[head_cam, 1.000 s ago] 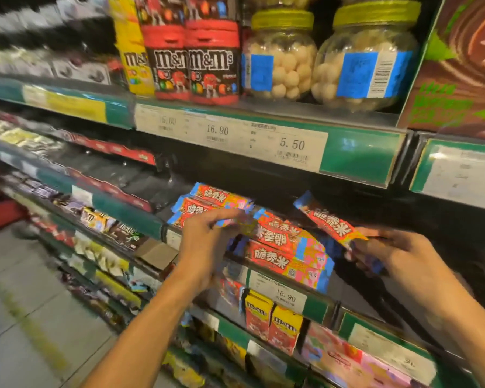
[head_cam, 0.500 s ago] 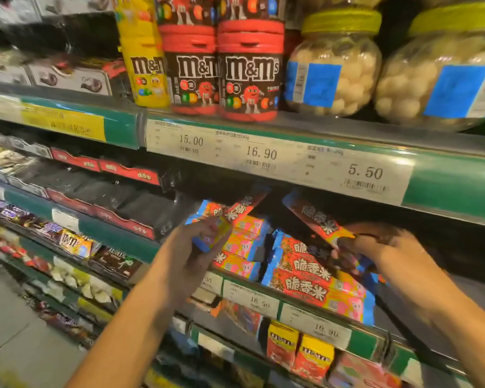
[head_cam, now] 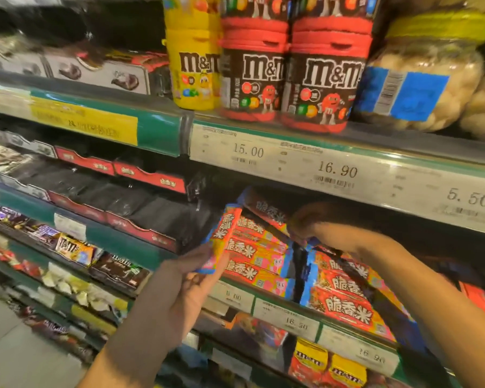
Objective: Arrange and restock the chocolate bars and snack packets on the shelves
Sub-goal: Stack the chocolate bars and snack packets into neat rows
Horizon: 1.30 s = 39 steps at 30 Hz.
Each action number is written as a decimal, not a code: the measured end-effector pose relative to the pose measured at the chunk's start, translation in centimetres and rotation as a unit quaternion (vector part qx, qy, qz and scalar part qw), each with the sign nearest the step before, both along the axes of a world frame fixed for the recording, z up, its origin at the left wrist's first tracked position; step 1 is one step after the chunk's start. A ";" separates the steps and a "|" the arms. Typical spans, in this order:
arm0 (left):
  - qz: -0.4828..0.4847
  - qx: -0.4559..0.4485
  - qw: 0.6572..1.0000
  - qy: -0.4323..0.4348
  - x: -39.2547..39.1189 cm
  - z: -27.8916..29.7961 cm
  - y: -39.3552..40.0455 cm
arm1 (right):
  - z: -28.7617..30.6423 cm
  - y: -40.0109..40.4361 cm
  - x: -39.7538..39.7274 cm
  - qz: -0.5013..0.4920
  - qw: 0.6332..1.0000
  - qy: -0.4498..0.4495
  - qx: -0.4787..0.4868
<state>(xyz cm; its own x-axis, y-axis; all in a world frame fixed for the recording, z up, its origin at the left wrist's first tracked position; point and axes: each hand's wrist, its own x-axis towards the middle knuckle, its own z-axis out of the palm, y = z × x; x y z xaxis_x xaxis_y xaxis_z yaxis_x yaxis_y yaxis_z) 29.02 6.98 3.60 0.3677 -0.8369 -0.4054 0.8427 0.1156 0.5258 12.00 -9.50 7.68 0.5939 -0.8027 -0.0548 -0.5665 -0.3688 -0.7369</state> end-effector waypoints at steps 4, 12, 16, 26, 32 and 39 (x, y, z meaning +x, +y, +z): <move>0.019 0.026 0.999 -0.028 1.2 -2.3 -0.1 | -0.5 -0.8 2.6 0.029 0.998 0.044 -0.025; -0.014 0.019 0.973 -0.231 0.9 -3.0 0.7 | -1.9 -2.5 3.6 0.035 0.989 0.125 -0.066; -0.039 0.034 0.959 -0.279 -0.2 -1.9 -0.5 | -0.7 -0.3 4.0 0.018 1.000 0.005 0.003; -0.023 0.001 0.917 -0.399 -1.9 -1.6 -3.2 | -0.1 0.0 4.7 0.042 0.994 -0.061 0.077; 0.062 0.086 0.635 -0.765 0.0 -5.2 -2.1 | -0.5 -1.5 5.9 0.060 0.997 0.032 -0.028; 0.038 0.117 0.527 -0.841 0.7 -5.8 -1.6 | -3.1 -1.4 6.3 0.054 0.975 0.097 -0.194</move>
